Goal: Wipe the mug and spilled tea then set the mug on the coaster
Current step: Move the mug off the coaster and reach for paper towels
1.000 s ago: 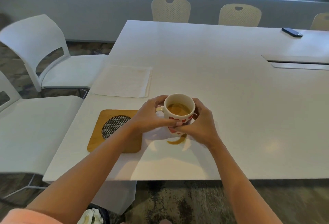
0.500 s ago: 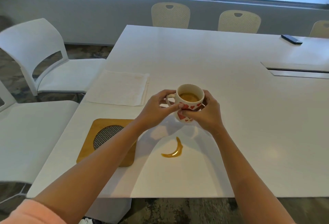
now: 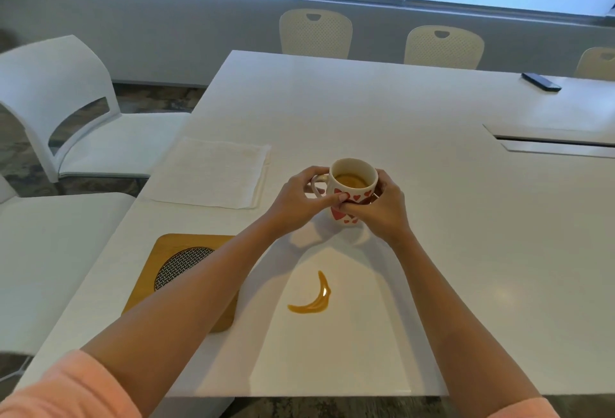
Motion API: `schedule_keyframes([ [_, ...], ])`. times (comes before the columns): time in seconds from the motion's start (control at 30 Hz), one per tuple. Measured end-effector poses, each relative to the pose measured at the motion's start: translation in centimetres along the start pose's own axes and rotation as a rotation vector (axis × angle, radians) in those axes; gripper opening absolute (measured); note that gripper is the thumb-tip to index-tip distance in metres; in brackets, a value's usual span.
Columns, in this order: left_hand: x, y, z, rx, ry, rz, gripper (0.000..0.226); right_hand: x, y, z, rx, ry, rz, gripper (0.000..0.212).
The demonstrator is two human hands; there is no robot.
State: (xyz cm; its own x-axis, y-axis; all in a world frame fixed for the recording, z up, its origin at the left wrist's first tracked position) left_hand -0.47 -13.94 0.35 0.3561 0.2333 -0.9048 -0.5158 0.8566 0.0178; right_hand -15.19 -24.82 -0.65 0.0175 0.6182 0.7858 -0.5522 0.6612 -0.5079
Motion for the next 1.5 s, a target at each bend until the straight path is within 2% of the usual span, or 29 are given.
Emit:
schedule_keyframes([
  [0.43,0.3,-0.4,-0.8,0.008,-0.012,0.0,0.061,-1.0,0.4,0.3,0.003,-0.003,-0.025,0.076],
  [0.67,0.4,0.2,-0.5,0.016,-0.047,0.002,0.068,-1.2,0.4,0.3,0.073,-0.023,-0.051,0.079],
  [0.8,0.3,0.8,0.3,-0.001,-0.101,0.001,0.067,-0.4,0.8,0.4,0.134,-0.022,-0.042,0.096],
  [0.87,0.3,1.3,1.4,-0.048,-0.133,-0.004,0.061,0.6,0.9,0.8,0.074,0.029,-0.011,0.099],
  [0.97,0.8,2.2,4.3,-0.17,-0.189,0.002,0.05,3.1,0.7,1.3,-0.111,0.093,0.108,0.089],
  [1.07,2.6,2.4,8.0,-0.273,-0.274,0.051,0.045,6.5,0.4,0.4,-0.165,0.173,0.295,0.074],
  [1.17,4.9,2.5,10.5,-0.285,-0.367,0.141,0.05,9.5,0.3,-1.8,-0.101,0.227,0.439,0.049],
  [1.23,6.1,2.5,11.2,-0.262,-0.398,0.193,0.053,10.5,0.4,-4.0,0.025,0.242,0.453,0.038],
  [1.37,7.6,2.4,11.4,-0.214,-0.448,0.236,0.06,9.7,0.6,-8.8,0.444,0.305,0.305,0.037],
  [1.43,8.2,2.2,11.5,-0.198,-0.457,0.26,0.062,9.0,0.8,-10.6,0.567,0.342,0.266,0.038],
  [1.5,8.6,2.1,11.5,-0.195,-0.467,0.259,0.063,8.4,0.9,-11.7,0.62,0.366,0.249,0.04],
])
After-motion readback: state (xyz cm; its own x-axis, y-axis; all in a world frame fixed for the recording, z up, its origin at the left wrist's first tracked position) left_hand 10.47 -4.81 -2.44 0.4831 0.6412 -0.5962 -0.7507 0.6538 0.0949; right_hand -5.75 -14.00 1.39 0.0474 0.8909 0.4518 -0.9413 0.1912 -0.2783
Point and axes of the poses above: each hand's wrist, its own y-axis away from the middle knuckle, its own z-axis out of the back of the hand, x = y × z, the point moved 3 cm from there along -y, towards the middle knuckle, and after that the axes turned 12 degrees about z, right-handed, at the moved point
